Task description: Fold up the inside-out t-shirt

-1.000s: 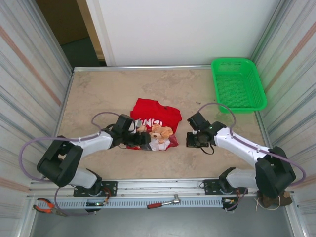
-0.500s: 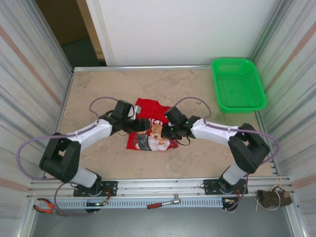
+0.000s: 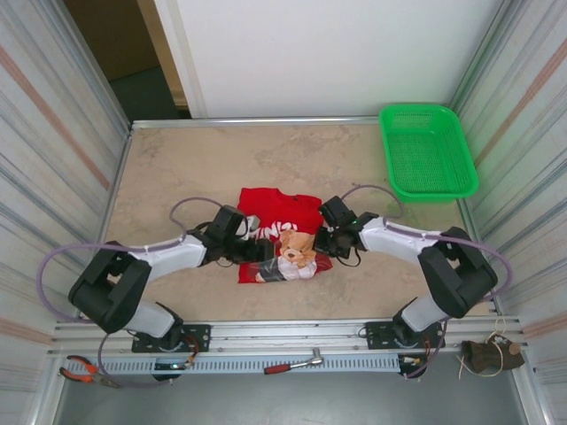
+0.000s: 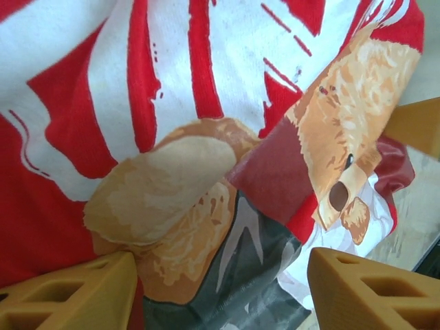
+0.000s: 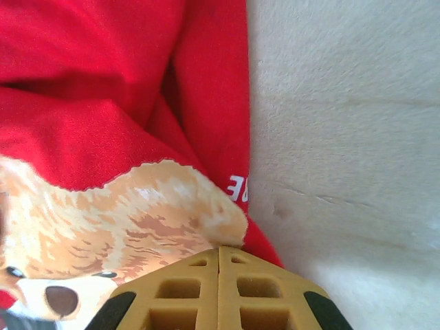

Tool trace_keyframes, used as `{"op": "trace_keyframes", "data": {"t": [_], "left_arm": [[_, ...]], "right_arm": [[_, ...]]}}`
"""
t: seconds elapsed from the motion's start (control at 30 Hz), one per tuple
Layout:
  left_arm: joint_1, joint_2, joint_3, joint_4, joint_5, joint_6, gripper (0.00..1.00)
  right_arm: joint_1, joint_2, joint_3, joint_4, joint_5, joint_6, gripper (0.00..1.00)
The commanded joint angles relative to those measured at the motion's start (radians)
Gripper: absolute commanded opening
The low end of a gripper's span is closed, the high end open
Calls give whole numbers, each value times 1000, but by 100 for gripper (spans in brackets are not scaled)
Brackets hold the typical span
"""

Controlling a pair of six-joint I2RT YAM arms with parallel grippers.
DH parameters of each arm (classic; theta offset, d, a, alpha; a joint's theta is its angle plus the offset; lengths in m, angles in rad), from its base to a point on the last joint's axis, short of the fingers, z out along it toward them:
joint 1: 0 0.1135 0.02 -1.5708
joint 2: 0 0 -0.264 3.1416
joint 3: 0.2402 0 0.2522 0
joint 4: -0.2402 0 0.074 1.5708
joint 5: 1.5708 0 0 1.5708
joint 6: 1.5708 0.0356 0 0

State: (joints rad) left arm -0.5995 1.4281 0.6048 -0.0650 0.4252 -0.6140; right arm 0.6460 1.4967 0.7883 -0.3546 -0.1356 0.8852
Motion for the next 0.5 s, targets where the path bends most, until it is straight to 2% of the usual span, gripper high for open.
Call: {"op": "trace_keyframes", "data": {"t": [0.0, 0.13, 0.2, 0.23, 0.3, 0.43, 0.47], "left_arm": [[36, -78, 111, -177, -32, 31, 69], [173, -74, 244, -290, -14, 141, 73], [258, -47, 276, -298, 11, 176, 75], [288, -33, 284, -289, 18, 190, 76], [340, 12, 308, -283, 33, 215, 79], [408, 139, 367, -230, 93, 242, 82], [413, 181, 388, -224, 108, 249, 89]], "right_arm": [[-40, -102, 95, -98, -45, -125, 5], [-126, -118, 227, -173, -43, -214, 30], [-185, -83, 268, -175, -67, -241, 55], [-216, -58, 283, -173, -85, -248, 61], [-255, -3, 312, -157, -90, -267, 69], [-284, 142, 385, -117, -129, -295, 74], [-282, 178, 401, -113, -132, -298, 74]]}}
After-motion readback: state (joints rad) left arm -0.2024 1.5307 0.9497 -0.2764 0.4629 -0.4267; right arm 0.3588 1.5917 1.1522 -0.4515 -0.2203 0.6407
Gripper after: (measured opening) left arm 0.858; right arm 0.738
